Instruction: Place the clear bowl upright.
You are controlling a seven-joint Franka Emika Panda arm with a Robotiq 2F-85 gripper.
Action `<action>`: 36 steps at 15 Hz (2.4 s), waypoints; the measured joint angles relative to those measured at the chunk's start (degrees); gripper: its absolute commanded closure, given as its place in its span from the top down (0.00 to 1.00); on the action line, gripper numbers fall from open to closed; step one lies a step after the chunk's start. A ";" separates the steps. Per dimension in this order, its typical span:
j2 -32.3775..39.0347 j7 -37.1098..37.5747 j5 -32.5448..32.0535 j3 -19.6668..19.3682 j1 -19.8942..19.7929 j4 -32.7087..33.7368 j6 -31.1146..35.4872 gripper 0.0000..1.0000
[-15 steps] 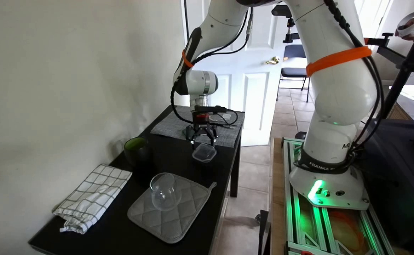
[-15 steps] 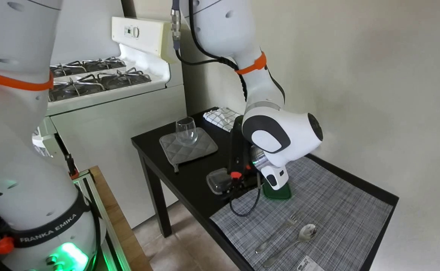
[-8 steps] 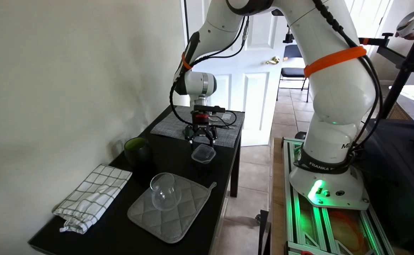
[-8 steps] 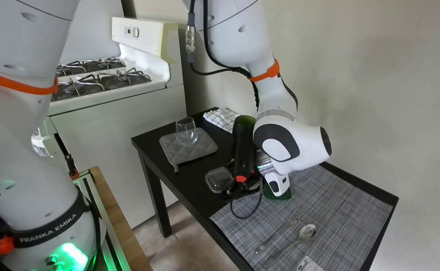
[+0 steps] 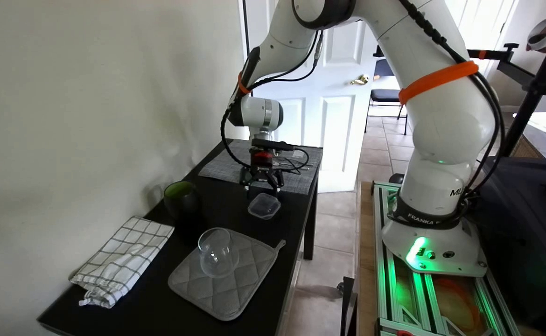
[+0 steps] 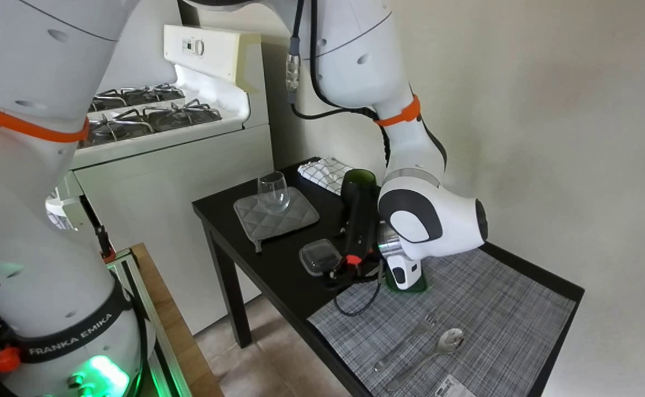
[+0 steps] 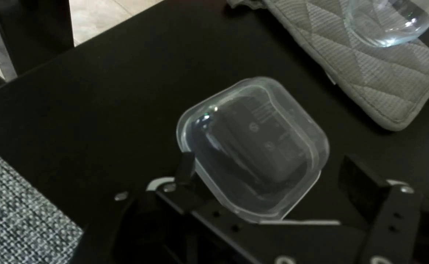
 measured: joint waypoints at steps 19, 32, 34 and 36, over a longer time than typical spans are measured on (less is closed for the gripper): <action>0.69 3.29 -6.38 -0.35 4.60 3.65 -2.59 1.00; 2.04 8.70 -23.69 0.24 14.66 10.27 -6.50 1.00; 2.50 8.70 -24.32 0.30 15.18 10.43 -5.64 1.00; 2.84 8.70 -24.34 0.50 15.37 10.43 -3.16 1.00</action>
